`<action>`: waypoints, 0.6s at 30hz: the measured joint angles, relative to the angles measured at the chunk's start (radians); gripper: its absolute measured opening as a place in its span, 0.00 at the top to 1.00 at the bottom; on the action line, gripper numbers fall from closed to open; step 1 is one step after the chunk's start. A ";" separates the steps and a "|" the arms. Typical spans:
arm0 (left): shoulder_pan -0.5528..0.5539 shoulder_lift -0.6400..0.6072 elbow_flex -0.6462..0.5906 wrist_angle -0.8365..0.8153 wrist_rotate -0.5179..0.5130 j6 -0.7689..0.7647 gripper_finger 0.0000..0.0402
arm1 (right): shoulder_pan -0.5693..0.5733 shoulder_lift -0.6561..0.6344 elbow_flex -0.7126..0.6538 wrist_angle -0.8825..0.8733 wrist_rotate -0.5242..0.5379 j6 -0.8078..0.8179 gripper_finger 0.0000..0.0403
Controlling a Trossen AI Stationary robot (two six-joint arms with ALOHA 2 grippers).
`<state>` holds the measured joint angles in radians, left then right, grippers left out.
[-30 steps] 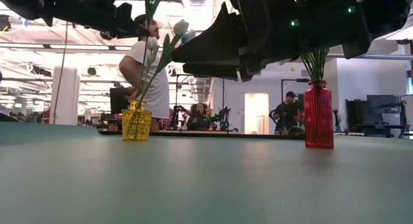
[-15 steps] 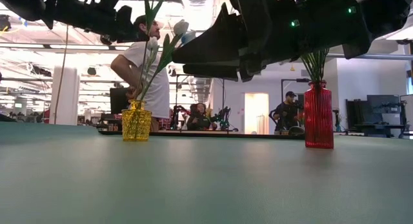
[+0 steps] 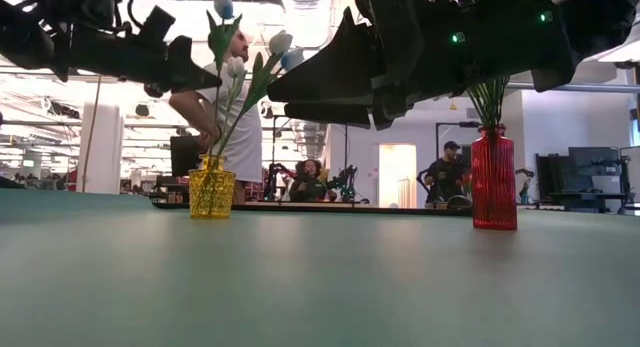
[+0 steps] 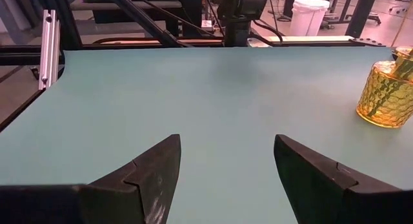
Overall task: Sort flowers into vase by color
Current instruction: Put the white flower into the yellow vase
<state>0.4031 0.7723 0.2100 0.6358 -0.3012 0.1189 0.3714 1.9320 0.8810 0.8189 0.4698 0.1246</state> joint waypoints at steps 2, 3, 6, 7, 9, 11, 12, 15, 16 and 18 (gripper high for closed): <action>0.000 0.000 0.000 -0.005 -0.001 -0.008 1.00 | 0.000 0.000 0.000 0.001 0.000 0.000 0.31; 0.001 0.000 0.000 -0.011 -0.004 -0.015 1.00 | -0.001 0.000 0.000 0.000 0.000 0.000 0.31; 0.008 0.000 0.000 -0.059 -0.009 -0.040 1.00 | -0.001 0.000 0.000 0.001 0.000 0.000 0.31; 0.012 0.000 0.000 -0.076 -0.010 -0.049 1.00 | -0.001 0.000 0.000 0.001 0.000 0.000 0.31; 0.022 0.000 0.000 -0.093 -0.009 -0.077 1.00 | -0.001 0.000 0.000 0.001 0.000 0.000 0.31; 0.029 0.000 0.000 -0.100 -0.009 -0.102 1.00 | -0.001 0.000 0.000 0.001 0.000 0.000 0.31; 0.031 0.000 0.000 -0.106 -0.011 -0.115 1.00 | -0.001 0.000 0.000 0.001 0.000 0.000 0.31; 0.032 0.000 0.000 -0.117 -0.017 -0.147 1.00 | -0.001 0.000 0.000 0.001 0.000 0.000 0.31; 0.032 0.000 0.000 -0.117 -0.017 -0.147 1.00 | -0.001 0.000 0.000 0.001 0.000 0.000 0.31; 0.032 0.000 0.000 -0.117 -0.016 -0.146 0.98 | -0.001 0.000 0.000 0.001 0.000 0.000 0.31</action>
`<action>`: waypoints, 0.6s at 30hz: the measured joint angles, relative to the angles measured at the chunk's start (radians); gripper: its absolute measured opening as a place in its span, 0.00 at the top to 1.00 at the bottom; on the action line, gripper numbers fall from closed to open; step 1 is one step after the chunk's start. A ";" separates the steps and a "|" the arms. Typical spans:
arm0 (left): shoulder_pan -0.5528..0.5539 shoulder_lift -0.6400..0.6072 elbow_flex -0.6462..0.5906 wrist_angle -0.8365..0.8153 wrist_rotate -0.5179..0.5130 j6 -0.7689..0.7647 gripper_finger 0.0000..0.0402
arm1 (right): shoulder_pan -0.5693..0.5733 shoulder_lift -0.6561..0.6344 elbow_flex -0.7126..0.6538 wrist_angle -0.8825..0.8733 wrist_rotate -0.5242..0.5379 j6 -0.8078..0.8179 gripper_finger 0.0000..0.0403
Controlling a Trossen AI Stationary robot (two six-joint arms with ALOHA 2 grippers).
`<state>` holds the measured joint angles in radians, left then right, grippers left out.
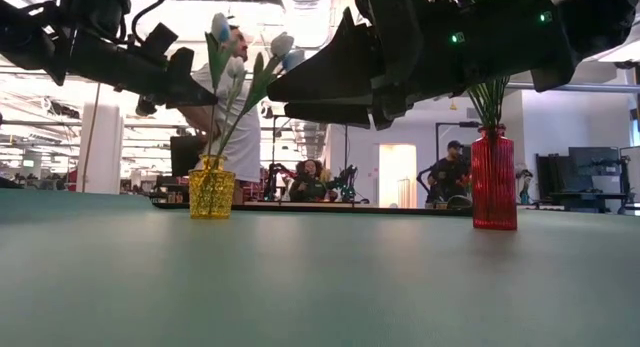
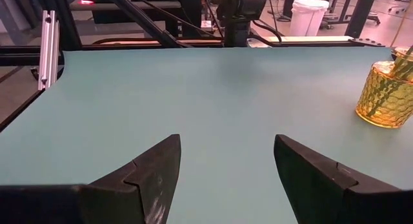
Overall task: Sort flowers into vase by color
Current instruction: Put the white flower into the yellow vase
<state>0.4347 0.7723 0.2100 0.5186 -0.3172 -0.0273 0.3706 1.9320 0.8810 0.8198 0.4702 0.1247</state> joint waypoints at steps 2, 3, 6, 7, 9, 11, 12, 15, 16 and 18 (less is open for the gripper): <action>0.000 0.000 0.000 0.000 0.001 -0.004 0.94 | 0.000 0.000 0.000 0.000 0.000 0.000 0.31; 0.000 0.000 0.000 -0.002 0.001 -0.004 0.92 | 0.000 0.000 0.000 0.000 0.000 0.000 0.31; 0.000 0.000 0.000 -0.021 0.007 -0.010 0.84 | 0.000 0.000 0.000 0.000 0.000 0.000 0.31; 0.000 0.000 0.000 -0.031 0.008 -0.016 0.81 | 0.000 0.000 0.000 0.000 0.000 0.000 0.31; 0.000 0.000 0.007 -0.077 0.008 -0.021 0.75 | 0.000 0.000 0.000 0.000 0.000 0.000 0.31; 0.000 0.000 0.022 -0.130 0.008 -0.026 0.70 | 0.000 0.000 0.000 0.000 0.000 0.000 0.31; 0.000 0.000 0.033 -0.162 0.011 -0.035 0.68 | 0.000 0.000 0.000 0.000 0.000 0.000 0.31; 0.000 -0.001 0.074 -0.284 0.036 -0.054 0.62 | 0.000 0.000 0.000 0.000 0.000 0.000 0.31; 0.000 -0.001 0.092 -0.328 0.046 -0.061 0.61 | 0.000 0.000 0.000 0.000 0.000 0.000 0.31; -0.001 -0.002 0.131 -0.413 0.053 -0.067 0.59 | 0.000 0.000 0.000 0.000 0.000 0.000 0.31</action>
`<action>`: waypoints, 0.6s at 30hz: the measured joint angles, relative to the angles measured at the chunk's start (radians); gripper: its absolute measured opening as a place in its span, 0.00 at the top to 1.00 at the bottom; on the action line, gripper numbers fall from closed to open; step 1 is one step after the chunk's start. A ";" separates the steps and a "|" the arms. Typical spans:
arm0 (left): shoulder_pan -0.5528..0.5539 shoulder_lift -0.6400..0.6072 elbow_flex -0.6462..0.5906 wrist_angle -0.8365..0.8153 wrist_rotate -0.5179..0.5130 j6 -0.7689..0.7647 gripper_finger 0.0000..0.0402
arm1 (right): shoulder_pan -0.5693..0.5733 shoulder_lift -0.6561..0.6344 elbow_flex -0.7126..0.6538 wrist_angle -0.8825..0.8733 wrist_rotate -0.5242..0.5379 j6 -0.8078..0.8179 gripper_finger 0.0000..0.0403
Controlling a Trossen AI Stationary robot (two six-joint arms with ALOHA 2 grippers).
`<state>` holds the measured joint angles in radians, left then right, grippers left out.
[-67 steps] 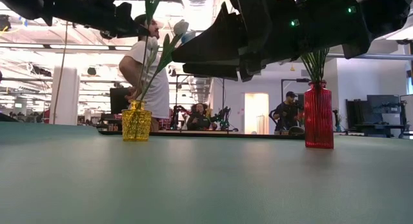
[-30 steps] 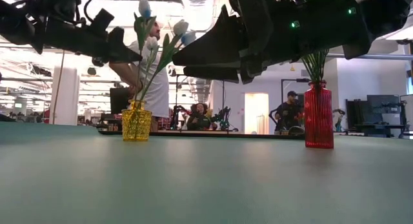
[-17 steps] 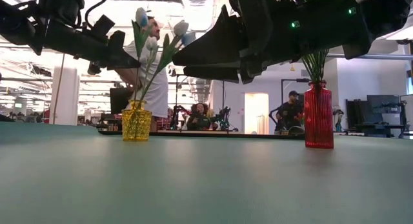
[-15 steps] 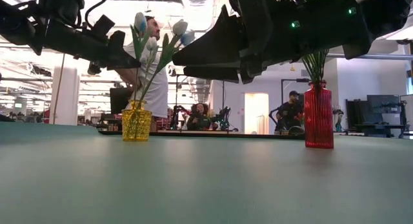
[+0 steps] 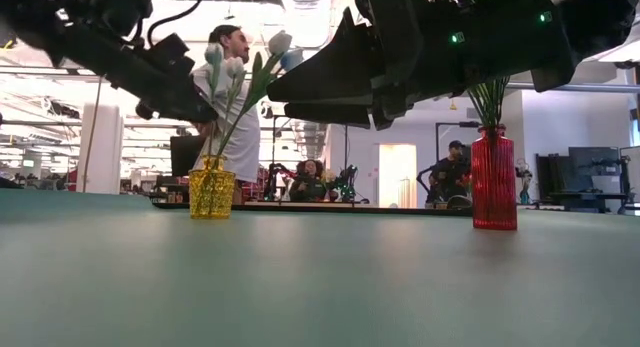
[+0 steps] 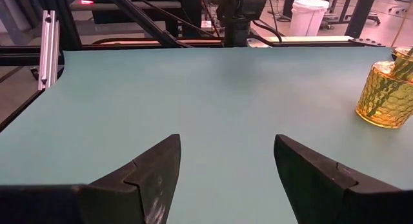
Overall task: Sort flowers into vase by color
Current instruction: Put the white flower into the yellow vase, then return to Home Position
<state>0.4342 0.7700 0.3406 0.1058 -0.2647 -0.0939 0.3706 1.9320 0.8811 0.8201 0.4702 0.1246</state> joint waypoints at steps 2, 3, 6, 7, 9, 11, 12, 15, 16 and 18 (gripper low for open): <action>0.000 0.000 0.041 -0.105 -0.001 -0.002 0.57 | 0.000 0.000 0.000 0.001 0.000 0.000 0.31; 0.000 0.000 0.062 -0.165 -0.002 -0.002 0.57 | 0.000 0.000 0.000 0.002 0.000 0.000 0.31; 0.000 0.000 0.143 -0.347 0.001 -0.020 0.57 | -0.003 0.000 0.000 0.004 0.000 0.000 0.31; 0.000 0.000 0.167 -0.406 0.018 -0.029 0.57 | -0.006 0.000 0.000 0.003 0.000 0.000 0.31; 0.000 0.000 0.212 -0.511 0.083 -0.045 0.57 | -0.006 0.000 0.000 0.003 0.000 0.000 0.31; -0.009 0.000 0.237 -0.549 0.173 -0.060 0.57 | -0.007 0.000 0.004 -0.001 0.000 0.005 0.31; -0.019 0.000 0.242 -0.547 0.217 -0.070 0.57 | -0.007 0.000 0.009 -0.001 0.000 0.006 0.31; -0.070 0.000 0.242 -0.523 0.324 -0.094 0.57 | -0.006 0.000 0.035 -0.002 -0.001 0.006 0.31; -0.096 0.000 0.242 -0.509 0.336 -0.102 0.57 | -0.004 0.000 0.045 -0.008 -0.001 0.006 0.31; -0.159 0.000 0.242 -0.478 0.324 -0.114 0.57 | 0.002 -0.002 0.068 -0.045 -0.002 0.006 0.31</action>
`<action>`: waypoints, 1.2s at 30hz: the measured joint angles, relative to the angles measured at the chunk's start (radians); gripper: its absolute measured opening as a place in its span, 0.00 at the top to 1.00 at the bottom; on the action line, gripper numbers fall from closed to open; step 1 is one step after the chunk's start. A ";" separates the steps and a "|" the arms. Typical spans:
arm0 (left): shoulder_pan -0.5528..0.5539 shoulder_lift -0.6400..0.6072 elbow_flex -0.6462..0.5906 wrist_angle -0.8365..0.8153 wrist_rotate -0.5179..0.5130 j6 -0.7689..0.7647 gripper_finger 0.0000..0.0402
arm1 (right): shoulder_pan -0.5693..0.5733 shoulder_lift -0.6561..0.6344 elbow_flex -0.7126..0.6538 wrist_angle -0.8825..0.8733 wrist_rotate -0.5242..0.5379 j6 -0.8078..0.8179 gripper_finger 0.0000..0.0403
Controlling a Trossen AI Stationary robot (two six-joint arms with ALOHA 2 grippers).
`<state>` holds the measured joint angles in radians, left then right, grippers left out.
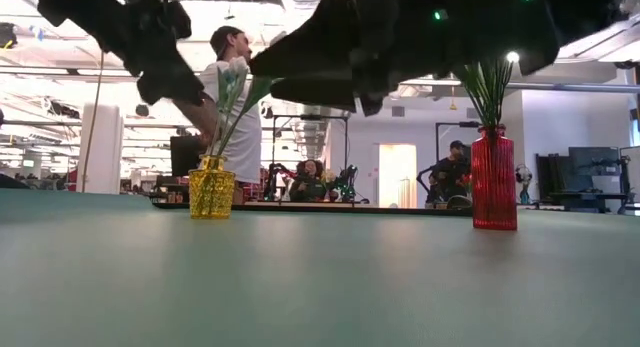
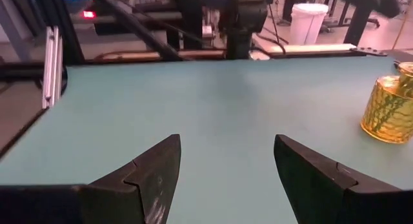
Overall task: Sort flowers into vase by color
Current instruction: Return to Home Position
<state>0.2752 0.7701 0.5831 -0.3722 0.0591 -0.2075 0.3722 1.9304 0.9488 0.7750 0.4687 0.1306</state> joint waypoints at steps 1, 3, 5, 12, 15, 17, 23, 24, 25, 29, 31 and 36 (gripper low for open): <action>-0.036 0.001 0.000 0.019 -0.018 -0.001 0.57 | 0.003 -0.005 0.010 -0.032 0.000 -0.005 0.31; -0.113 0.000 0.000 0.067 -0.060 0.000 0.57 | 0.007 -0.025 0.034 -0.135 0.000 -0.004 0.31; -0.191 0.003 0.000 0.120 -0.103 0.020 0.57 | 0.008 -0.064 0.051 -0.255 -0.002 0.011 0.31; -0.445 0.042 -0.001 0.305 -0.202 0.148 0.57 | 0.026 -0.247 -0.011 -0.438 -0.004 0.019 0.31; -0.528 0.067 -0.001 0.360 -0.251 0.185 0.57 | 0.042 -0.332 -0.108 -0.448 -0.036 0.042 0.31; -0.568 0.083 -0.001 0.378 -0.292 0.206 0.57 | 0.050 -0.382 -0.176 -0.429 -0.053 0.084 0.31; -0.597 0.116 -0.115 0.574 -0.317 0.268 0.57 | 0.081 -0.502 -0.352 -0.332 -0.050 0.131 0.35; -0.591 0.114 -0.145 0.612 -0.317 0.268 0.57 | 0.085 -0.520 -0.375 -0.313 -0.051 0.128 0.37; -0.584 0.112 -0.172 0.640 -0.310 0.268 0.57 | 0.088 -0.541 -0.399 -0.299 -0.051 0.118 0.40; -0.544 0.070 -0.242 0.665 -0.270 0.264 0.57 | 0.091 -0.610 -0.481 -0.257 -0.048 0.100 0.58; -0.518 0.034 -0.269 0.665 -0.266 0.263 0.57 | 0.082 -0.643 -0.515 -0.258 -0.048 0.100 0.70; -0.449 -0.094 -0.343 0.652 -0.253 0.250 0.57 | 0.049 -0.715 -0.597 -0.221 -0.049 0.105 0.96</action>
<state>-0.1735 0.6758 0.2397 0.2802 -0.1943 0.0423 0.4209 1.2157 0.3515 0.5539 0.4195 0.2357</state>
